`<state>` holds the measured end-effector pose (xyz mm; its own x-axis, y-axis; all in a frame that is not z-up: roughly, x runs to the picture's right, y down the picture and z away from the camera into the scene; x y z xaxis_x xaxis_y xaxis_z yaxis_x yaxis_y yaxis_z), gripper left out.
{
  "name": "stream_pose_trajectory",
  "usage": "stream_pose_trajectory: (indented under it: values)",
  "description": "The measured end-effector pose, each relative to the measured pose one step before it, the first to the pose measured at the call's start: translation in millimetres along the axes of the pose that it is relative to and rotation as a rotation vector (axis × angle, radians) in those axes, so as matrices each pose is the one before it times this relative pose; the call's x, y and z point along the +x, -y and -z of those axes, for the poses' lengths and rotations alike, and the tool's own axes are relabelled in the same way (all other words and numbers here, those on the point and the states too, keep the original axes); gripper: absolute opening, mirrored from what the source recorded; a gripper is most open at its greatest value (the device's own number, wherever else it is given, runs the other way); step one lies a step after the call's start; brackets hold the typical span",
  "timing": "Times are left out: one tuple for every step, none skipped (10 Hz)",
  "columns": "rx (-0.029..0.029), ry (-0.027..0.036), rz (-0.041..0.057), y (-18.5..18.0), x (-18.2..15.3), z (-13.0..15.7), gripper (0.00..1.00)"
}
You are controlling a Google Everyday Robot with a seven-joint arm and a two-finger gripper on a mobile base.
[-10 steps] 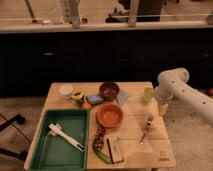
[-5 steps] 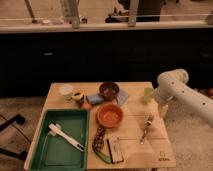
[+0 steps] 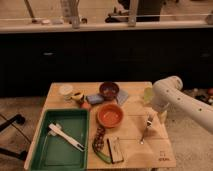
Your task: Place fork in red bowl
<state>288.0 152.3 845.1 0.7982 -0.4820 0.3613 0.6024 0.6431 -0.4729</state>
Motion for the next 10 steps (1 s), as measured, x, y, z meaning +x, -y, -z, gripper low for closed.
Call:
stream_pose_trajectory:
  values:
    - [-0.01296, 0.01803, 0.01553, -3.14, -1.84, -7.07, 0.8]
    - [-0.003, 0.00981, 0.01145, -1.02, -0.05, -3.95, 0.8]
    - [-0.00703, 0.01468, 0.01351, -2.61, -0.98, -4.55, 0.8]
    - [-0.00376, 0.01539, 0.0178, -1.07, -2.31, -2.67, 0.8]
    - [-0.00191, 0.0175, 0.02861, -2.75, -3.7, -1.7, 0.8]
    - [-0.0026, 0.01388, 0.02627, -4.68, -3.2, -1.1, 0.8]
    - [-0.00164, 0.01223, 0.02409, -4.47, -2.72, -0.97, 0.8]
    - [0.00213, 0.01048, 0.02087, -2.54, -2.74, -0.76, 0.8]
    - [0.00249, 0.01362, 0.02846, -4.9, -3.93, -1.12, 0.8]
    - [0.00406, 0.01155, 0.02704, -4.39, -4.68, -1.18, 0.8]
